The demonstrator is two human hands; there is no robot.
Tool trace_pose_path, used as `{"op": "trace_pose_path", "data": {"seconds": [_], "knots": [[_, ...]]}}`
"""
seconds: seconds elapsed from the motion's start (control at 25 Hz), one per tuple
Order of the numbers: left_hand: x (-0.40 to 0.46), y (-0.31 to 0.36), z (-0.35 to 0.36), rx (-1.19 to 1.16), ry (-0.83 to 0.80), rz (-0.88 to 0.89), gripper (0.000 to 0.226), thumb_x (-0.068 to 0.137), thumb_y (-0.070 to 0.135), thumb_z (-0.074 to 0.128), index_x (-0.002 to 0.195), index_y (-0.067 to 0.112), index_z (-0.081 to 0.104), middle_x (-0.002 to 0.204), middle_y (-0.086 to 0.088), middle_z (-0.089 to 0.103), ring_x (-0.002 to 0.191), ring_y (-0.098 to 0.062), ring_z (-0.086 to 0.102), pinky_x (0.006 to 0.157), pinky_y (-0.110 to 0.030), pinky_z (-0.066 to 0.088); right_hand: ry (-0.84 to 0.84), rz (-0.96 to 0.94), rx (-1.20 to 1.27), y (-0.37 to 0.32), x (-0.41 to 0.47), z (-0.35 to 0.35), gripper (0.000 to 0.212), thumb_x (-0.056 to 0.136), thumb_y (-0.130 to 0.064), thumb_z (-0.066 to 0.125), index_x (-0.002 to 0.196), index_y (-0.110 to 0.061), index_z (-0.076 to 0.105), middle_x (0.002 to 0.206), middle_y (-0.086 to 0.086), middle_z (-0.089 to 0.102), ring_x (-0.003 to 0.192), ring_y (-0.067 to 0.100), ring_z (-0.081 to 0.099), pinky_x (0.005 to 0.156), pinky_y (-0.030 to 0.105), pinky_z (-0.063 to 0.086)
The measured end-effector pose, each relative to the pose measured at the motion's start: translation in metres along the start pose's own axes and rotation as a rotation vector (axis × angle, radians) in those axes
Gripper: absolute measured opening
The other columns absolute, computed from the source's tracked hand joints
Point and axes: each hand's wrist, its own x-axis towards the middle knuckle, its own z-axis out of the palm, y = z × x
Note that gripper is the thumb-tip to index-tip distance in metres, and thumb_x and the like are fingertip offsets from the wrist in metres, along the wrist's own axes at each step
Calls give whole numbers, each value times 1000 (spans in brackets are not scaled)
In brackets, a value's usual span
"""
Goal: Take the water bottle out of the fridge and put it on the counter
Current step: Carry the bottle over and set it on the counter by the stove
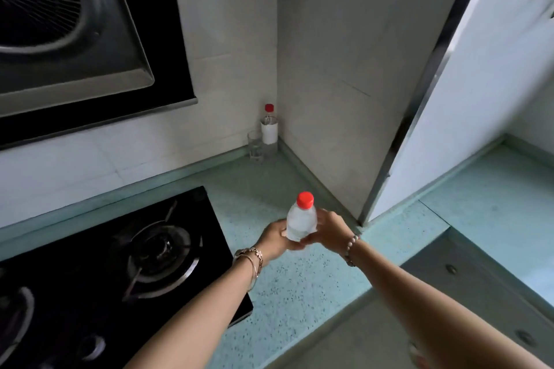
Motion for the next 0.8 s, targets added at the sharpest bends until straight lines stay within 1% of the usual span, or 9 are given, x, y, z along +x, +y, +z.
{"op": "trace_pose_path", "data": {"seconds": [0.12,0.24,0.36,0.52,0.6,0.68,0.72,0.76,0.8], "knots": [[12,-30,15,-9,-2,-78,47,74,7,84,117,5,66,117,-16,71,106,-25,63,80,-27,59,-8,52,55,29,12,27,62,61,-13,91,118,-11,67,112,10,74,101,27,67,83,33,52],[18,-49,22,27,12,-128,45,75,11,83,115,11,64,115,-12,71,108,-29,64,81,-36,59,-34,46,79,48,19,46,68,62,-14,91,124,-11,64,117,10,73,105,26,66,82,29,48],[19,-55,25,-3,17,-139,42,76,10,82,112,15,61,113,-12,70,104,-27,63,72,-29,55,-36,42,99,59,24,54,75,62,-16,92,130,-11,59,123,10,70,109,25,64,92,32,49],[20,-57,28,-43,23,-136,47,76,7,81,119,10,61,114,-15,71,103,-29,63,75,-31,53,-60,92,225,69,27,54,82,59,-14,93,132,-12,55,128,7,67,118,23,61,102,42,49],[19,-57,31,-53,19,-143,47,78,5,79,121,9,60,108,-10,71,100,-27,62,72,-28,53,-68,109,274,72,24,57,83,59,-14,93,132,-13,54,128,4,66,120,21,59,103,42,49],[18,-55,30,-22,16,-151,47,79,4,76,123,12,59,104,-4,68,100,-25,61,72,-32,56,-91,116,326,72,23,58,83,60,-8,92,133,-14,54,125,1,66,122,21,58,100,36,49],[16,-51,28,-19,14,-161,54,79,1,74,128,14,56,111,-5,66,104,-24,61,77,-37,58,-121,111,346,71,22,55,81,63,-2,89,135,-13,53,124,-1,64,124,22,57,95,29,50],[13,-44,22,-34,21,-169,64,79,-4,71,137,17,51,122,-6,63,110,-23,60,83,-38,58,-148,100,369,69,21,48,80,66,7,83,137,-12,52,124,0,63,125,23,56,88,24,51],[8,-34,11,-61,36,-169,74,79,-7,70,143,20,43,131,-6,58,113,-22,59,86,-35,56,-156,103,402,64,18,36,79,69,15,75,139,-14,50,128,3,61,125,25,55,84,22,53]]}}
